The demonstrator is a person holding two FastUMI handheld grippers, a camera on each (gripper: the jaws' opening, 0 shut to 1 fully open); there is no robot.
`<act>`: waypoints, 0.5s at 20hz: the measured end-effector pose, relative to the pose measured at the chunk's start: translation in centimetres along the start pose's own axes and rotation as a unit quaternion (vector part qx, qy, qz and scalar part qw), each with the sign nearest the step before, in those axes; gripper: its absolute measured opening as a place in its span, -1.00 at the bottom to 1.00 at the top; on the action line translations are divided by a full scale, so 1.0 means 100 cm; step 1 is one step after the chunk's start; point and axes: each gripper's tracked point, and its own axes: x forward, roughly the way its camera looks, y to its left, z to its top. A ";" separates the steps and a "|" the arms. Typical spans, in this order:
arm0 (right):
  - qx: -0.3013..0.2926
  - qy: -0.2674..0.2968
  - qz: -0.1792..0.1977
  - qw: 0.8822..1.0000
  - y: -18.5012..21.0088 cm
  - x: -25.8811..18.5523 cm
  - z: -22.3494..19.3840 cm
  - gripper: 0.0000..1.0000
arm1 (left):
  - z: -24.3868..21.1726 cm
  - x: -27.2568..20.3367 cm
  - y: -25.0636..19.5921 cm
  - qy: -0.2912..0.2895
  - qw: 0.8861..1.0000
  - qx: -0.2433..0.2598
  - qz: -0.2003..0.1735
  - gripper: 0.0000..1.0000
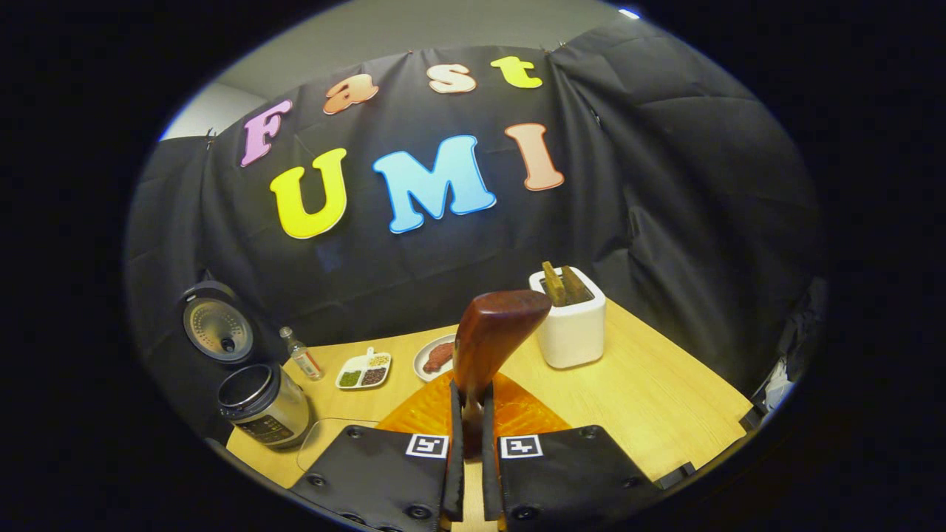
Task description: Close the left gripper, press the button to open the rice cooker; take a wooden spoon from the chopstick holder with the right hand, scoop a spoonful of rice and pour it into the rice cooker, then put the wooden spoon back into the chopstick holder.
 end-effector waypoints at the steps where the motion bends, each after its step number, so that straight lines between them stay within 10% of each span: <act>1: -0.003 0.001 0.009 1.000 0.011 0.001 -0.001 -0.77 | -0.001 0.002 0.002 0.000 1.000 -0.001 0.000 0.77; 10: -0.044 0.032 0.057 0.997 0.090 0.014 -0.042 -0.77 | -0.005 0.018 0.034 -0.001 1.000 0.001 0.013 0.77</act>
